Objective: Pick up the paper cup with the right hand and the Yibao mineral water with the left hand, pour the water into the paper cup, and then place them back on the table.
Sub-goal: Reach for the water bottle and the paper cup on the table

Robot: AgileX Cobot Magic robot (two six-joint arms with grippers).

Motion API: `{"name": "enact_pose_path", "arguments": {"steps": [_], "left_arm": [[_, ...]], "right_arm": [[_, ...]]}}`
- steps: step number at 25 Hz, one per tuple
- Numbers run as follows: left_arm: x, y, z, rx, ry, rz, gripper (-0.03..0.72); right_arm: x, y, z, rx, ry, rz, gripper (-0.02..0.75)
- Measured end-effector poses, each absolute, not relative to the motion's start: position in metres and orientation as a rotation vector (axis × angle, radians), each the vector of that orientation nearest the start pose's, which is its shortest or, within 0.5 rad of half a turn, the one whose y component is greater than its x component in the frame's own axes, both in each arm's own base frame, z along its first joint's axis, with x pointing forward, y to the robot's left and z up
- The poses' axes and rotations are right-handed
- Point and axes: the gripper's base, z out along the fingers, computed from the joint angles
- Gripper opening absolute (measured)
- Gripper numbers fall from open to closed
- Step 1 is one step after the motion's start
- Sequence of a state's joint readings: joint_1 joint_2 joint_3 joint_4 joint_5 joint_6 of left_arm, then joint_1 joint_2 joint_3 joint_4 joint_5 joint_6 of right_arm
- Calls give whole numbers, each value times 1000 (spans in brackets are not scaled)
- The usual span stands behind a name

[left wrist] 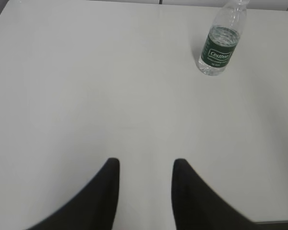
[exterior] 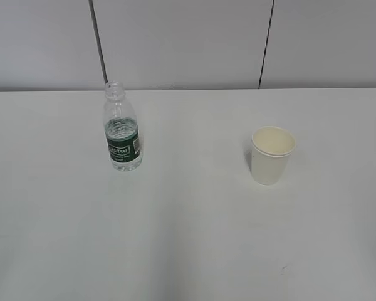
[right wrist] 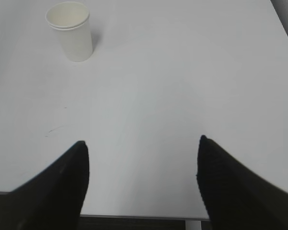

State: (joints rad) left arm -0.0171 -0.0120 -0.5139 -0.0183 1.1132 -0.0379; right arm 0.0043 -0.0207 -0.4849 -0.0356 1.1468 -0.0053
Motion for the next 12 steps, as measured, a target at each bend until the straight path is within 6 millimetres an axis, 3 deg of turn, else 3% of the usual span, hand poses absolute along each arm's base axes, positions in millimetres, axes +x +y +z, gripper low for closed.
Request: {"name": "enact_pose_path", "arguments": {"steps": [12], "left_arm": [[-11, -1, 277, -20, 2071, -56, 238]], "right_arm": [[-10, -3, 266, -7, 2125, -44, 551]]}}
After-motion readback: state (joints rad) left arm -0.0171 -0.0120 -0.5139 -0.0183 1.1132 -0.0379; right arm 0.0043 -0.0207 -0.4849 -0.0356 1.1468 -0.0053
